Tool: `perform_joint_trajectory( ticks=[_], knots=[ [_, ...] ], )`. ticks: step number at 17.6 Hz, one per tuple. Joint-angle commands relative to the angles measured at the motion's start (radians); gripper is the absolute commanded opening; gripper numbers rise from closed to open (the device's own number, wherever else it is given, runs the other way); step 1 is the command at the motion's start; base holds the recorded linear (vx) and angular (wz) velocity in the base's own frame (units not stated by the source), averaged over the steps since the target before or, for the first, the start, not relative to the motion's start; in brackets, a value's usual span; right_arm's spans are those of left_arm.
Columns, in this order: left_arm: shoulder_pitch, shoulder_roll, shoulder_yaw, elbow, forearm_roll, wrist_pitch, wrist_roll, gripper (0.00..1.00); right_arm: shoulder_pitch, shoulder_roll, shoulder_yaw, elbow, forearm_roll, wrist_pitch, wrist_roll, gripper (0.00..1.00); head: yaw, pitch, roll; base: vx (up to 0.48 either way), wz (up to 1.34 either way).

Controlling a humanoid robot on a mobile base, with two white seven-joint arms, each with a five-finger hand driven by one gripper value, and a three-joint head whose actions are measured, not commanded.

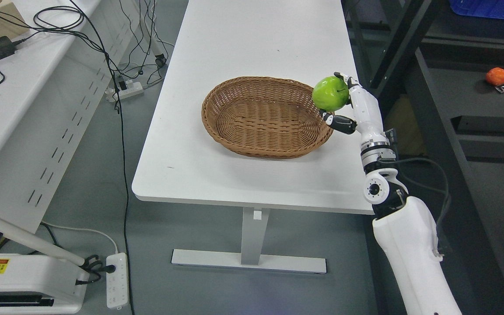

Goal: Place green apple on left shelf middle layer
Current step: 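Lift the green apple out of the basket with the right hand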

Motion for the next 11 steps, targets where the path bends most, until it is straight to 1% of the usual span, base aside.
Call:
perform_joint_trajectory(
  ticks=[1,5,11],
  knots=[
    [0.0,0.017,-0.002,0.0,0.0,-0.001,0.0,1.0,0.187,-0.062,-0.172,-0.296,-0.024,-0.006,-0.003,0.0,0.0,0.0,0.0,0.0,0.0],
    [0.0,0.017,-0.002,0.0,0.0,-0.001,0.0,1.0,0.197,-0.062,-0.188,-0.337,-0.024,0.001,-0.02,0.0,0.0,0.0,0.0,0.0,0.0],
    [0.0,0.017,-0.002,0.0,0.0,-0.001,0.0,1.0,0.197,-0.062,-0.188,-0.339,-0.026,0.002,-0.021,0.0,0.0,0.0,0.0,0.0,0.0]
  ],
)
